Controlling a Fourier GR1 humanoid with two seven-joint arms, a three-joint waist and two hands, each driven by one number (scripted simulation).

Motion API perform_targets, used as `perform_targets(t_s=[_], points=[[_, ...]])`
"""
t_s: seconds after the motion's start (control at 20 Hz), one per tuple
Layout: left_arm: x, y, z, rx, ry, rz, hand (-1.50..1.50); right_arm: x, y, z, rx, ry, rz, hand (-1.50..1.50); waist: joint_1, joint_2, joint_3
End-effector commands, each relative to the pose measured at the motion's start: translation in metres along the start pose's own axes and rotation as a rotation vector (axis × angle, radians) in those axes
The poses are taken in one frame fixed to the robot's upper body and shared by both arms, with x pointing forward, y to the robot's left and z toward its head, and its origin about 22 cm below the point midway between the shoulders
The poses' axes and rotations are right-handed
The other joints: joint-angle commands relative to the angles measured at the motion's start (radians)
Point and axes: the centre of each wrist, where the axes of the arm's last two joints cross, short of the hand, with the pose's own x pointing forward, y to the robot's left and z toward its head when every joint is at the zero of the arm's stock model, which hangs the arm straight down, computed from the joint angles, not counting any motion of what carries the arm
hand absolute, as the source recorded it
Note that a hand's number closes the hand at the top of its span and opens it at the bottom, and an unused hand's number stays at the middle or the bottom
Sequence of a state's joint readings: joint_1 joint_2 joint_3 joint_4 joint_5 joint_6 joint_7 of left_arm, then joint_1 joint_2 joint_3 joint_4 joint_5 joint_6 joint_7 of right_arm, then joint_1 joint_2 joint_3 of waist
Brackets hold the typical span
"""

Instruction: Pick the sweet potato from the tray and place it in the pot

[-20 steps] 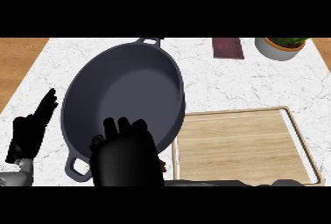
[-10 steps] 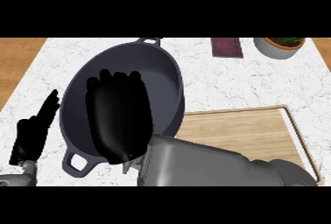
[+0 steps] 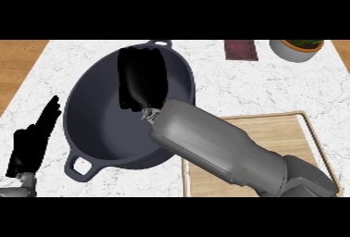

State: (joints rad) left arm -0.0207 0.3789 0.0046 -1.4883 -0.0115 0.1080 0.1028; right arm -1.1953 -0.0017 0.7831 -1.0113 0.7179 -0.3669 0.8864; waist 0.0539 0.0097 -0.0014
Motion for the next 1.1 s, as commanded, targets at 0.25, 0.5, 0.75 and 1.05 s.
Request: perform_targets(t_s=[0.25,0.5,0.75,1.05], points=[[0.024,-0.005,-0.019,-0.011,-0.032,-0.005,0.0,-0.037,0.018,-0.039,0.041,0.088,-0.053,1.5,0.032,0.016,0.0],[0.023,-0.005,-0.013,-0.023,-0.027,0.004,0.0,-0.053,0.033,-0.033,0.11,0.128,-0.176,-1.5,0.043,0.015,0.0],[0.024,-0.017,-0.007,-0.047,-0.02,-0.004,0.0,-0.062,0.031,-0.045,0.08,0.104,-0.22,-1.5,0.053,0.016,0.001],[0.017,-0.008,-0.005,-0.035,-0.027,0.002,0.0,-0.047,0.009,-0.047,-0.19,0.026,-0.518,-1.5,0.043,0.012,0.003]])
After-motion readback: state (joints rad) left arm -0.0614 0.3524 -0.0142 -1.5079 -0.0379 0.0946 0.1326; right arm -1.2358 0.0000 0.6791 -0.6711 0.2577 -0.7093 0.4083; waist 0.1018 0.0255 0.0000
